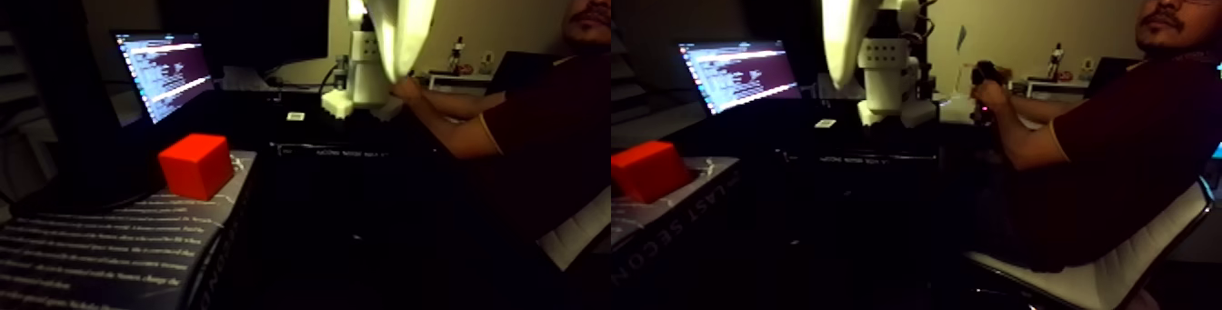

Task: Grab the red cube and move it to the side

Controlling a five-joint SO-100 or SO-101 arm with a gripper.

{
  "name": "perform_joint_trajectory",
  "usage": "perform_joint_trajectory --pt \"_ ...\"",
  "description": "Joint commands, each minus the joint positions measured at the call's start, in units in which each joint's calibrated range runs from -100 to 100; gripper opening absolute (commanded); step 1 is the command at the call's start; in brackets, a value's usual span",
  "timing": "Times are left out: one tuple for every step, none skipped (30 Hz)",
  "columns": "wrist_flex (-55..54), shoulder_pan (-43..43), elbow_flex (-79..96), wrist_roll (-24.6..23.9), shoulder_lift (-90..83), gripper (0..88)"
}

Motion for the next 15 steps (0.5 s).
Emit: perform_joint_trajectory --pt "-3.1 -0.7 7.2 -1.3 -7.3 0.6" --pt "-3.6 -0.8 9.4 -1.6 -9.3 0.6" --pt "-3.7 -1.0 11.4 -1.6 -11.3 0.6" --pt "-3.5 -1.2 13.0 -1.7 -13.3 0.6" --pt "-3.0 -1.3 14.5 -1.7 -15.3 0.6" --pt "-3.0 -1.1 16.2 -1.8 -17.4 0.6" --pt "-3.0 -0.8 17.7 -2.3 -19.3 0.6" --pt "-2.9 -0.5 19.2 -3.0 -21.2 0.6" --pt "-2.7 -0.5 20.8 -3.6 -23.0 0.6" --pt "-2.7 -0.5 22.1 -4.1 -24.4 0.6" --pt "-2.6 -0.5 23.3 -4.2 -25.8 0.6" --pt "-2.6 -0.8 24.6 -4.2 -27.0 0.5" --pt "-2.6 -0.8 25.7 -4.2 -28.1 0.5" --pt "-2.6 -0.4 26.5 -4.2 -29.2 0.5" --pt "-2.5 -0.3 27.1 -4.1 -30.1 0.5"
